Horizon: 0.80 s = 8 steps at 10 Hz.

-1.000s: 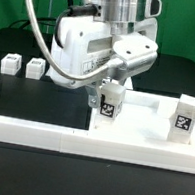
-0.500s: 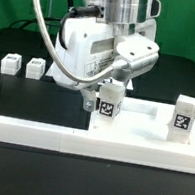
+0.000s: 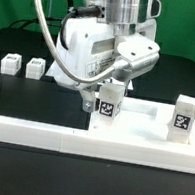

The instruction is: Assemble square table

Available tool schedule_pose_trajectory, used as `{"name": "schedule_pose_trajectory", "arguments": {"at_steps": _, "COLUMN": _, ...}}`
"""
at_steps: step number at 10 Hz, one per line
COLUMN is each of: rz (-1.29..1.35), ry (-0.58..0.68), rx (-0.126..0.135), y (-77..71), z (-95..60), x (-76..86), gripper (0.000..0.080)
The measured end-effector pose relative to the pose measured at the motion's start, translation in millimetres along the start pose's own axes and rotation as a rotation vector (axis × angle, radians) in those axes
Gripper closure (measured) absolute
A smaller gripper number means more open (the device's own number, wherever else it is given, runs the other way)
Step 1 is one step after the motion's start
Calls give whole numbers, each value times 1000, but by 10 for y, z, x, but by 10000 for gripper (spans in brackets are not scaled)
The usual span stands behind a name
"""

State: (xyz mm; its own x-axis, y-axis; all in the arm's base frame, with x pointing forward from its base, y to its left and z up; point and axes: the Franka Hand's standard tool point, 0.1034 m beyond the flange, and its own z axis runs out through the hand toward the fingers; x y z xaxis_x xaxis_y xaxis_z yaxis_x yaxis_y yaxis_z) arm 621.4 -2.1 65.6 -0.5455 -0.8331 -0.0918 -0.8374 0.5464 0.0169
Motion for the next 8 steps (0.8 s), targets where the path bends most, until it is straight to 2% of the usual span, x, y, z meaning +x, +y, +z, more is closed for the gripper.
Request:
{"name": "schedule_pose_trajectory", "arguments": {"at_steps": 5, "rz": -84, "ry": -3, "rx": 0, "y": 16, "z": -12, "x": -22, "gripper": 150}}
{"name": "schedule_pose_trajectory", "arguments": {"at_steps": 6, "rz": -150, "ry": -15, "rx": 0, "y": 53, "z": -72, "x": -44, "gripper": 150}}
{"name": "schedule_pose_trajectory", "arguments": {"at_steps": 8, "rz": -505, "ry": -49, "rx": 12, "y": 161, "z": -336, "x": -13, "gripper": 150}}
